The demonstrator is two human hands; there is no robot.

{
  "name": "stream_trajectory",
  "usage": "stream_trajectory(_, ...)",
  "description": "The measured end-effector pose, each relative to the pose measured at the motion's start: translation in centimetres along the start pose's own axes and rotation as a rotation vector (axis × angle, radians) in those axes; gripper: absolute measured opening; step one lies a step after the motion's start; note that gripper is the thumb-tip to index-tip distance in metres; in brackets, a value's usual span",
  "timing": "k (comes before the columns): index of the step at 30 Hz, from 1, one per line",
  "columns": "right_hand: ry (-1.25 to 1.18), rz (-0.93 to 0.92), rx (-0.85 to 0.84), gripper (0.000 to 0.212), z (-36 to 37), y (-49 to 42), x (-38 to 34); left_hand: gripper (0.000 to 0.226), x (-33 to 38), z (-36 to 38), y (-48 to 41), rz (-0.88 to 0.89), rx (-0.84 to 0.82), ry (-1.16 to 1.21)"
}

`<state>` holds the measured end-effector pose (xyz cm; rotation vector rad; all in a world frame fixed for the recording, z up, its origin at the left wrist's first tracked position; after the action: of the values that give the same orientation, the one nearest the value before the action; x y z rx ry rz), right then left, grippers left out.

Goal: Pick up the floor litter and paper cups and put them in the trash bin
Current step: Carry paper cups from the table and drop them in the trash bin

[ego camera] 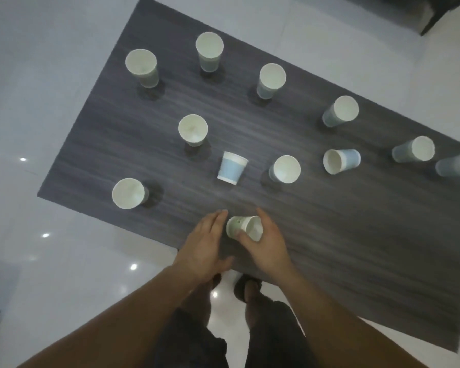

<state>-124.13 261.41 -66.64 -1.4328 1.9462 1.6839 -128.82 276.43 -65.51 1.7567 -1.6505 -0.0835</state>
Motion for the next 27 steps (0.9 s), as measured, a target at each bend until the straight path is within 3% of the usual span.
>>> stream_trajectory(5,-0.242,0.076,-0.049,0.074,-3.1,1.5,0.6,0.084,5.7,-0.8,-3.1,0.179,-0.07,-0.023)
stream_trajectory(9,-0.312,0.055,-0.017,0.067,-7.3,1.1,0.7,0.071,8.3,-0.5,-4.8,0.205,-0.088,-0.002)
stream_trajectory(14,0.226,-0.133,0.327,0.076,-17.6,-6.3,-1.5,0.088,8.5,0.6,-6.7,0.051,-0.103,0.008)
stream_trajectory(17,0.604,-0.24,0.266,0.083,-20.9,-11.6,-3.2,0.101,9.2,0.6,-7.8,0.013,-0.071,0.012)
stream_trajectory(21,1.043,-0.241,0.085,0.098,-22.2,-17.2,-3.0,0.092,11.4,0.2,-9.7,0.004,0.036,0.003)
stream_trajectory(24,1.14,-0.285,0.047,0.091,-21.6,-18.2,-2.4,0.085,12.8,0.1,-11.2,-0.002,0.085,0.028)
stream_trajectory(27,1.091,-0.299,0.039,0.074,-20.8,-17.0,-0.9,0.081,13.8,0.2,-11.7,-0.005,0.108,0.036)
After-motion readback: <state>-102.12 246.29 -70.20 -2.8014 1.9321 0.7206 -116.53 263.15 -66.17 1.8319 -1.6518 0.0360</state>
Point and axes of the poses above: each hand's wrist, its own y-axis away from the middle knuckle, its own z-axis out of the palm, x = y × z, the point moved 7 cm from there along -y, towards the middle knuckle, and after that the axes turned 15 degrees about -y, right-handed, at the moved point
